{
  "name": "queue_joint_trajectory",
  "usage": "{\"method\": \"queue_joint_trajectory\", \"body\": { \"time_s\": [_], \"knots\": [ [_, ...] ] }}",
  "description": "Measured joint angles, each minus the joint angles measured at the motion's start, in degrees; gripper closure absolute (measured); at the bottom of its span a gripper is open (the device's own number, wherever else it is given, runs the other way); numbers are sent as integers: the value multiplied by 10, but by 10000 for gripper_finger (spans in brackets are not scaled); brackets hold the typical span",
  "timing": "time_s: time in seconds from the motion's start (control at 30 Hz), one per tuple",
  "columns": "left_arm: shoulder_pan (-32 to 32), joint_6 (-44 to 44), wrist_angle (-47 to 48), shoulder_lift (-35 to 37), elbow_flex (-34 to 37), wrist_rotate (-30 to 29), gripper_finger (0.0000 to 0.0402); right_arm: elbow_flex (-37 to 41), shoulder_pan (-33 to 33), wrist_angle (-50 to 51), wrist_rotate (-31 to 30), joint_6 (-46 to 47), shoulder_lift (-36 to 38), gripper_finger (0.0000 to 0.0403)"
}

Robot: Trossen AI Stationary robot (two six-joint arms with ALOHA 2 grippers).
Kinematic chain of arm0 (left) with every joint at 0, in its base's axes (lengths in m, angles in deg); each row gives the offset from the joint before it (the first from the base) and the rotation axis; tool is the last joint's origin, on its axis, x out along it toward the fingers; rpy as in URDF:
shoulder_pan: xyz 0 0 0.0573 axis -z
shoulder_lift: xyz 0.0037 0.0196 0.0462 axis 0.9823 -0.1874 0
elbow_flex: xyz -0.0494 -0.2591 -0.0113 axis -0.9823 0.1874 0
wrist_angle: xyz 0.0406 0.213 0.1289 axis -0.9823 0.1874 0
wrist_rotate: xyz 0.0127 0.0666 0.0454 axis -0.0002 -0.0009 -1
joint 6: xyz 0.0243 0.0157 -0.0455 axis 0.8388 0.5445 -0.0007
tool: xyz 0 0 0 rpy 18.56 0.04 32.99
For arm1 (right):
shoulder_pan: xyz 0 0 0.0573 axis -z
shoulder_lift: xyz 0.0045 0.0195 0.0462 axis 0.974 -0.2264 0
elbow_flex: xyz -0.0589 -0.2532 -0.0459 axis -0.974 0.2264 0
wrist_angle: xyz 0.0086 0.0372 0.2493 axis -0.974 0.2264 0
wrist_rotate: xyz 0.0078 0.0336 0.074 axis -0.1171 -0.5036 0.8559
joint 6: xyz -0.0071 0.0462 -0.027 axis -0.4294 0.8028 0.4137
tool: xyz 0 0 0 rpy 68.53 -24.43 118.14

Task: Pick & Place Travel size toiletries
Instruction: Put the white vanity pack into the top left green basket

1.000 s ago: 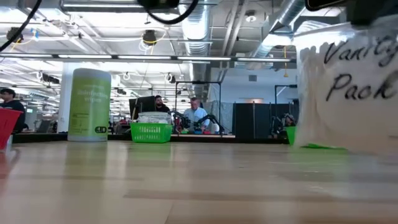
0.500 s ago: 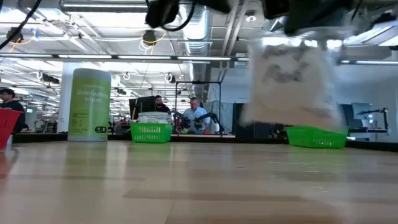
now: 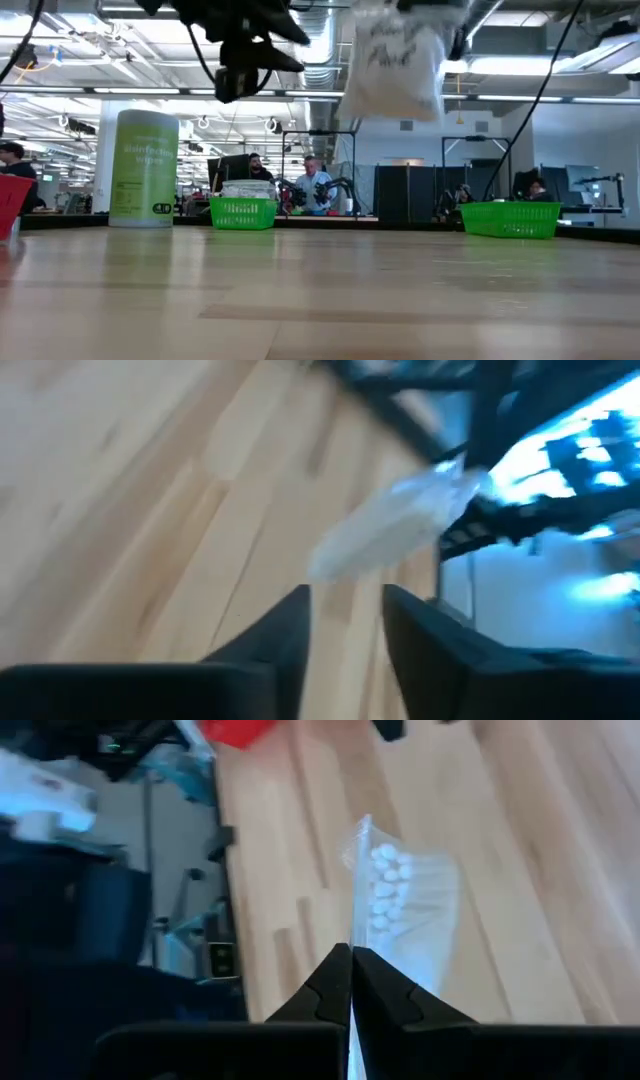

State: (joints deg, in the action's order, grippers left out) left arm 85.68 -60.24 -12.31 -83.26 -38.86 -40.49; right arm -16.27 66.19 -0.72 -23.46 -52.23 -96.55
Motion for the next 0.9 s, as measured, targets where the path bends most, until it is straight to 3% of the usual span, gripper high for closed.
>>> {"method": "queue_joint_trajectory", "body": {
  "time_s": [0.17,0.37,0.9],
  "knots": [
    [-6,80,-173,46,65,0,216,-38,24,-1,47,-13,0,403],
    [-6,94,-227,58,73,-19,166,-68,48,-1,64,-13,0,403],
    [-6,148,-279,58,73,-25,155,-78,88,-28,138,16,0,403]
  ]
}}
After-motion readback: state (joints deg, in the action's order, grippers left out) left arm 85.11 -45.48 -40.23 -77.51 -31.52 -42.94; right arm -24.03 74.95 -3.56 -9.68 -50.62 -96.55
